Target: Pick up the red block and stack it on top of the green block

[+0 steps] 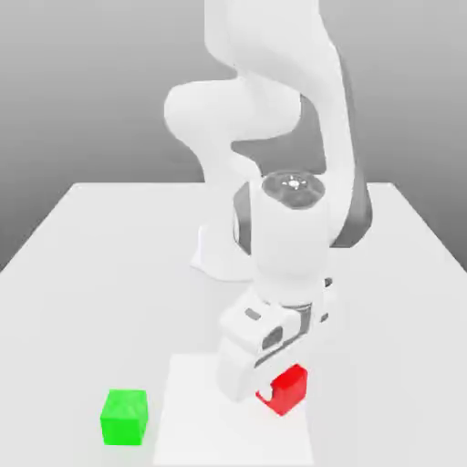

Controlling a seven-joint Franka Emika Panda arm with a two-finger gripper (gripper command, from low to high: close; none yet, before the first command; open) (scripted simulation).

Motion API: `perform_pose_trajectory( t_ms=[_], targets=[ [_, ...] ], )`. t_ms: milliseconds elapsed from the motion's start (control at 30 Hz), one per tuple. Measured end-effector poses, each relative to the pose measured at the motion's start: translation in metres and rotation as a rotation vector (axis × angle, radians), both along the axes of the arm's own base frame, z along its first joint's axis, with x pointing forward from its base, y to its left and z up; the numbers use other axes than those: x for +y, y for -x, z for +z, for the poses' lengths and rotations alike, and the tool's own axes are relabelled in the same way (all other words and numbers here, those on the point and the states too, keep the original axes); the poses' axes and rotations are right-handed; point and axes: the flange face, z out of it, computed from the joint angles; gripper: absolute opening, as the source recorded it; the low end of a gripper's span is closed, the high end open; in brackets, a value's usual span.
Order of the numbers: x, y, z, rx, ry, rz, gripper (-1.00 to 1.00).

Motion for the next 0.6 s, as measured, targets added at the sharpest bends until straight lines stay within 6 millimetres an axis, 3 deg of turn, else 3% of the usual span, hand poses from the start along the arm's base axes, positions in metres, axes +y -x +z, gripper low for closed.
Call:
perform_pose_trajectory(
  t_ms=[67,200,300,367,467,500,600],
  targets=[
    [-0.023,-0.007,0.015,0.0,0.0,-0.098,-1.0],
    [-0.122,-0.025,0.034,0.0,0.0,-0.494,-1.0],
    [-0.2,-0.024,0.048,-0.001,-0.001,-0.797,-1.0],
    [-0.209,-0.026,0.035,-0.001,-0.002,-0.848,-1.0],
    [-0.211,-0.027,0.001,-0.001,-0.001,-0.861,-1.0],
    [-0.211,-0.026,-0.008,-0.001,-0.001,-0.863,1.0],
    [-0.211,-0.026,-0.008,-0.001,-0.001,-0.863,1.0]
  ],
)
